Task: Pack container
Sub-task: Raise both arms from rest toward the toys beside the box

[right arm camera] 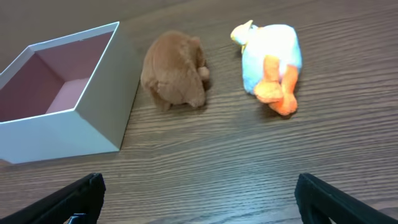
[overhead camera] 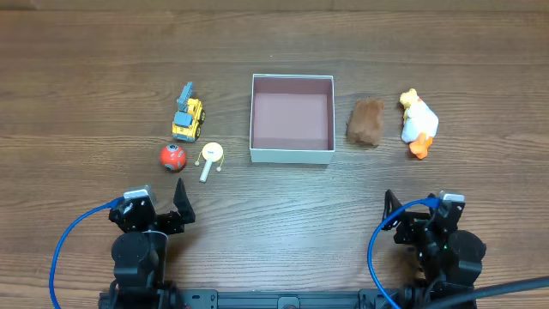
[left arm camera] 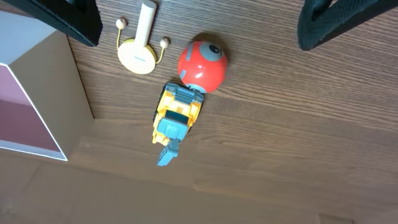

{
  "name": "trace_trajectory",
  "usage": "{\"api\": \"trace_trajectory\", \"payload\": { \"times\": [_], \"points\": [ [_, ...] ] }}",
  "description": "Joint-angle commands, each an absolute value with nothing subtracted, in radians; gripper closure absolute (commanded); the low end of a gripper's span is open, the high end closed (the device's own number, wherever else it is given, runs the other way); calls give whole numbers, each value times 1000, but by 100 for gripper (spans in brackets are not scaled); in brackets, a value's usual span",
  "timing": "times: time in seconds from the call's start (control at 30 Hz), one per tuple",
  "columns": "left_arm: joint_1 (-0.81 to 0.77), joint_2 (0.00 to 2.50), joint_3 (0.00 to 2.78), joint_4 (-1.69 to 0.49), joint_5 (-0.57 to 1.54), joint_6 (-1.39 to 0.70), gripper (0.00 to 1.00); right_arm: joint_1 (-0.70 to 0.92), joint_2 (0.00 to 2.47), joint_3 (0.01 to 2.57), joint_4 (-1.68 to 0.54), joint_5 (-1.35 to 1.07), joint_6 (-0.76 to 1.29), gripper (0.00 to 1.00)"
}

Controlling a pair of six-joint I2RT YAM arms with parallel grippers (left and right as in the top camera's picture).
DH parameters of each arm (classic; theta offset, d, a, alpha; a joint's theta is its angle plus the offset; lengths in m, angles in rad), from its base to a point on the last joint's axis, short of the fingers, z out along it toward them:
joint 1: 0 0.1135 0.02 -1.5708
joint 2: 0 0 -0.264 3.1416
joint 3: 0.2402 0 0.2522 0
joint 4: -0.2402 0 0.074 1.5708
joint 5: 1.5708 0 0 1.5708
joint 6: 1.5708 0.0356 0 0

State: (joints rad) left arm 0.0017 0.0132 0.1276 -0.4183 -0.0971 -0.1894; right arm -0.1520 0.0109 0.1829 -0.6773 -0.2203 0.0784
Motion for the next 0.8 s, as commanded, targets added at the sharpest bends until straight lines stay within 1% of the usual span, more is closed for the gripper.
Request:
{"api": "trace_trajectory", "payload": {
  "times": [0.0, 0.2, 0.23, 0.27, 0.33, 0.43, 0.53, 0.63, 0.73, 0.77],
  "points": [
    [-2, 4, 121, -414, -85, -207, 0, -146, 3, 181, -676, -219, 78, 0],
    [-2, 4, 121, -414, -84, -207, 0, -146, 3, 181, -650, -242, 89, 0],
    [-2, 4, 121, -414, -81, -207, 0, -146, 3, 181, -633, -321, 138, 0],
    [-2, 4, 121, -416, -48, -207, 0, -146, 3, 181, -613, -442, 218, 0],
    [-2, 4, 122, -392, 37, -218, 0, -146, 3, 181, -541, -587, 340, 0],
    [-2, 4, 127, -426, 181, -272, 0, -146, 3, 181, -542, -642, 371, 0],
    [-2, 7, 212, -519, 188, -303, 0, -146, 12, 209, -539, -641, 371, 0],
    [0, 49, 355, -589, 160, -317, 0, -146, 89, 305, -558, -611, 365, 0],
    [0, 208, 552, -716, 49, -317, 0, -146, 300, 511, -681, -521, 289, 0],
    [0, 307, 633, -761, 17, -294, 0, -146, 423, 628, -758, -465, 253, 1]
  ]
}}
